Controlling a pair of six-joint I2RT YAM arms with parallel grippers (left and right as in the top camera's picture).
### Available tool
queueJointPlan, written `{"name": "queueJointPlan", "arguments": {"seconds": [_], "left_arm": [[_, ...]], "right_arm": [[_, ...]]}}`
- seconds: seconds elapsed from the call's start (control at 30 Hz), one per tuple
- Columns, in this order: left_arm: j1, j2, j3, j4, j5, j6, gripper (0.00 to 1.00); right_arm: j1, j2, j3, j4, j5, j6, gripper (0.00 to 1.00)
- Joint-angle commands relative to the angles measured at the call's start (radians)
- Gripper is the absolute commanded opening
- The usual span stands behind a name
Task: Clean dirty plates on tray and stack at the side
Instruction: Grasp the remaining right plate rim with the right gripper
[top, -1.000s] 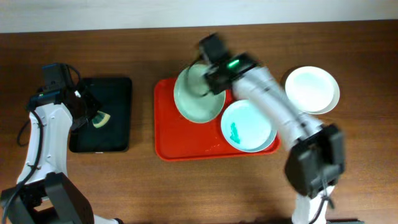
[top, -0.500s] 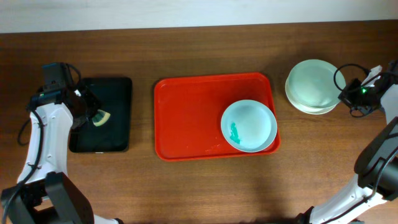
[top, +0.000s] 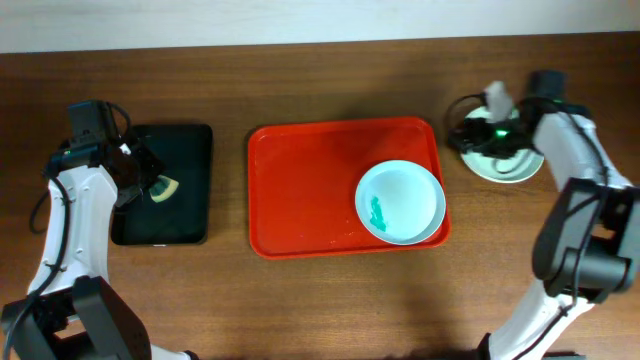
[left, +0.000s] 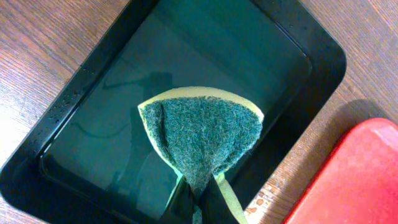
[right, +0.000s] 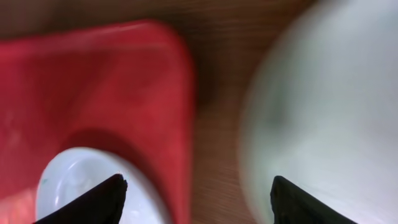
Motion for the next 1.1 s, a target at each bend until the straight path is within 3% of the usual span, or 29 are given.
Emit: {"name": "queueJointPlan", "arguments": {"seconds": [0.0,0.07,0.17,0.37,0.7,1.07], "left_arm": [[-0.004,0.011,-0.003,0.005,0.012,-0.006,0.0],[-0.004,0.011,-0.003,0.005,0.012,-0.006,0.0],[-0.004,0.011,-0.003,0.005,0.012,-0.006,0.0],[-0.004,0.011,-0.003,0.005,0.037,-0.006,0.0],[-0.004,0.011,-0.003,0.006,0.037,-0.005,0.0],[-0.004,0.011,-0.003,0.006,0.037,-0.006,0.0]], "right_arm": [[0.149,-0.012,-0.005,-0.057,0.119,-0.154,0.75],[0.226,-0.012,-0.009,-0.147,0.217,-0.286,0.76],[0.292,-0.012,-0.035,-0.165,0.373,-0.286,0.75],[0.297,-0.012,-0.166,-0.101,0.384,-0.276,0.73],[0.335,-0.021,0.066,-0.123,0.33,-0.233,0.69],[0.289,0.023,-0.051,-0.119,0.378,-0.233,0.68]]}}
